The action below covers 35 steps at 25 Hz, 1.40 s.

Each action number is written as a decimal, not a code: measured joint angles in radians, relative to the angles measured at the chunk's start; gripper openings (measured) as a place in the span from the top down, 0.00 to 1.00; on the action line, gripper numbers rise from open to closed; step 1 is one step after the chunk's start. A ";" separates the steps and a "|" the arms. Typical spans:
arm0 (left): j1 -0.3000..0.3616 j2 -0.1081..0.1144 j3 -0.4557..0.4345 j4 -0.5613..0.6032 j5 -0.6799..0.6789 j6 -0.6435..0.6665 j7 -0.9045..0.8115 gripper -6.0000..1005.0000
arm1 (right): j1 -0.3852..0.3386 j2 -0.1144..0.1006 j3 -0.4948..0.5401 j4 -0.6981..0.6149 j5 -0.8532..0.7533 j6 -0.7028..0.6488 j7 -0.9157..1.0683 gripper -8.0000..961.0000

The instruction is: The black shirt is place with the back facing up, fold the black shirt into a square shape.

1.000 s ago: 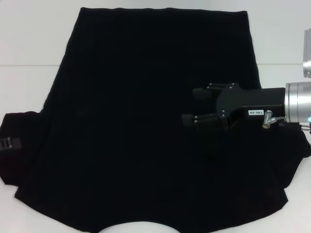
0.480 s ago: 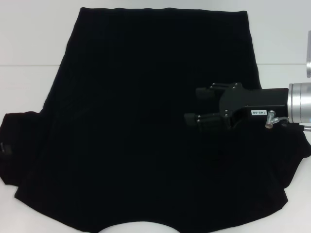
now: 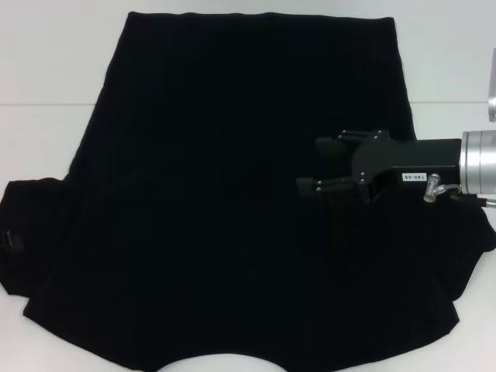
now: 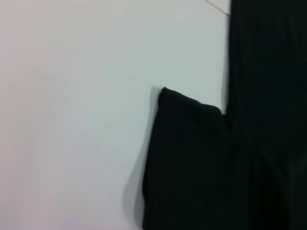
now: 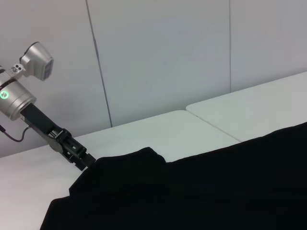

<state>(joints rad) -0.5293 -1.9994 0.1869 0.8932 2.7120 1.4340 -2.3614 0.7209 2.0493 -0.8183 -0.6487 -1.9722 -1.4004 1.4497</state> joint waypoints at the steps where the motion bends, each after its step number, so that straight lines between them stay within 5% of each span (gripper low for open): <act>1: 0.000 0.000 0.001 -0.002 0.004 -0.005 -0.003 0.07 | 0.000 0.000 0.000 0.000 -0.001 0.000 0.000 0.04; 35: -0.044 0.003 0.145 -0.014 0.019 -0.076 -0.038 0.19 | -0.003 -0.002 0.013 0.000 0.001 0.004 0.001 0.04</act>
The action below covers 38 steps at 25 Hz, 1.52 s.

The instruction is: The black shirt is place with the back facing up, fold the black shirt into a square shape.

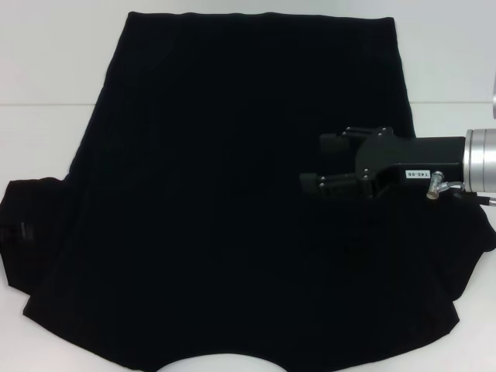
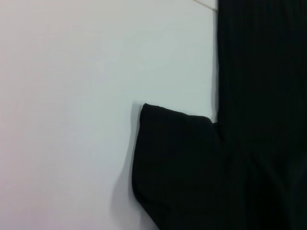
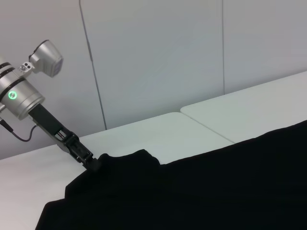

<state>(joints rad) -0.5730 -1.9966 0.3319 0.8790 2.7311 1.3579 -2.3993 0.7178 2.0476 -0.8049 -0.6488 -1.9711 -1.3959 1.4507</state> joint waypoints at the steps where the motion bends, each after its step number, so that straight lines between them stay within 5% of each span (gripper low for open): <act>1: 0.000 -0.002 0.010 0.000 0.007 -0.006 -0.003 0.19 | 0.000 0.000 0.000 0.000 0.000 0.000 0.000 0.04; 8: -0.006 -0.008 0.053 0.000 0.021 -0.034 -0.025 0.41 | -0.004 0.002 0.001 -0.001 0.001 0.000 0.000 0.04; 13: -0.010 -0.007 0.054 0.001 0.021 -0.041 -0.028 0.66 | -0.008 0.002 0.004 -0.001 0.005 0.000 0.001 0.04; 29: -0.003 -0.006 0.040 0.025 0.022 -0.086 -0.032 1.00 | -0.011 0.006 0.033 0.000 0.005 0.002 -0.008 0.04; 38: -0.007 -0.004 0.038 0.036 0.023 -0.191 -0.034 0.99 | -0.015 0.012 0.048 0.000 0.005 0.003 -0.001 0.04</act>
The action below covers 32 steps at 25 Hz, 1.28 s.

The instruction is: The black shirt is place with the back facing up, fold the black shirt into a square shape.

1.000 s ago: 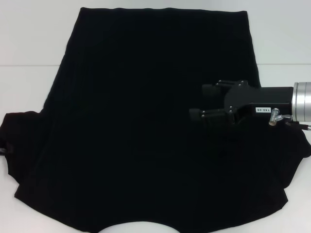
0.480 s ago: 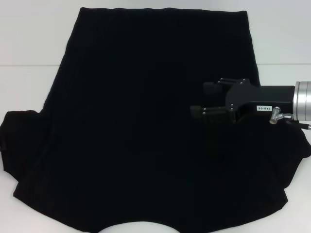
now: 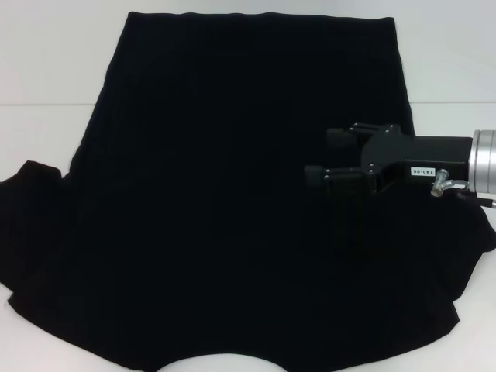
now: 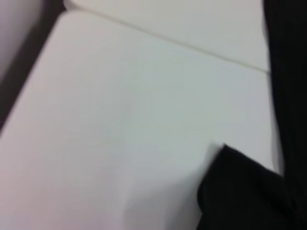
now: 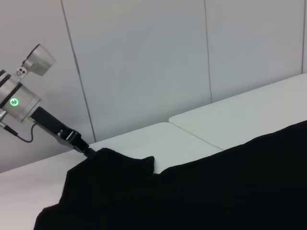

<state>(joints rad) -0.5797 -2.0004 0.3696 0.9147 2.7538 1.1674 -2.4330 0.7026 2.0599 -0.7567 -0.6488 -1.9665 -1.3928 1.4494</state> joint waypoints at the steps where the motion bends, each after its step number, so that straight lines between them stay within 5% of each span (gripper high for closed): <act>1: -0.002 0.001 0.000 -0.001 0.000 -0.012 0.000 0.99 | -0.001 0.001 0.002 0.000 0.000 0.000 0.000 0.04; 24: -0.016 0.005 0.012 -0.010 -0.008 -0.114 0.011 0.99 | -0.006 0.003 0.004 0.013 0.002 0.000 -0.001 0.04; 29: -0.019 0.005 0.008 -0.004 -0.052 -0.030 0.026 1.00 | -0.006 0.003 0.005 0.014 0.001 0.003 -0.007 0.04; 32: -0.013 0.005 0.003 0.008 -0.200 0.100 0.089 0.99 | -0.006 0.003 0.004 0.014 0.000 0.009 -0.007 0.04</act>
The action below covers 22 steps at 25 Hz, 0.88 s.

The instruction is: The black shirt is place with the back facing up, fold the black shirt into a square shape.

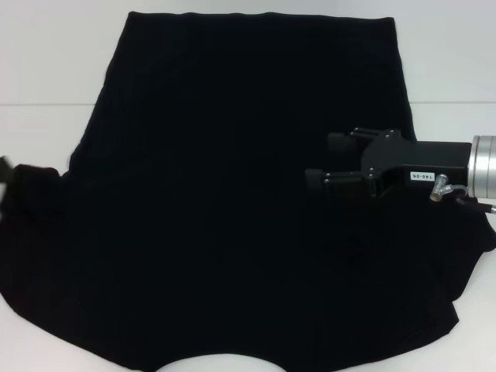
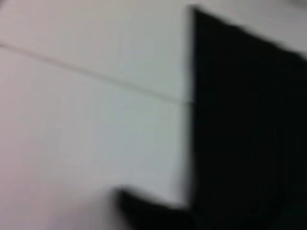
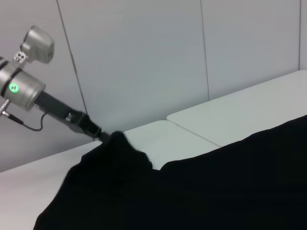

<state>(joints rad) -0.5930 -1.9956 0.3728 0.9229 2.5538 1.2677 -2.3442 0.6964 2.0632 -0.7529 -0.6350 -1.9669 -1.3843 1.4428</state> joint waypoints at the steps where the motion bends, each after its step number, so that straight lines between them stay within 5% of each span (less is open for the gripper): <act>1: 0.000 0.000 0.000 0.000 0.000 0.000 0.000 0.99 | 0.000 0.000 -0.001 0.000 0.000 0.000 0.000 0.04; 4: -0.008 -0.013 0.019 -0.008 -0.111 0.092 0.048 0.99 | 0.000 0.000 0.000 0.000 -0.003 0.001 0.000 0.04; 11: -0.027 -0.082 0.128 -0.006 -0.182 0.116 0.081 0.99 | -0.006 -0.003 0.001 0.000 -0.003 0.005 -0.001 0.04; 18: -0.034 -0.092 0.176 -0.084 -0.336 0.175 0.175 0.97 | -0.010 -0.014 0.001 0.000 -0.002 0.029 0.015 0.04; 22: -0.034 -0.081 0.174 -0.150 -0.449 0.255 0.304 0.84 | -0.007 -0.036 0.003 -0.009 -0.001 0.044 0.077 0.04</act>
<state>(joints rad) -0.6273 -2.0766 0.5473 0.7727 2.1045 1.5226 -2.0397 0.6890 2.0270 -0.7503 -0.6440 -1.9679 -1.3405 1.5199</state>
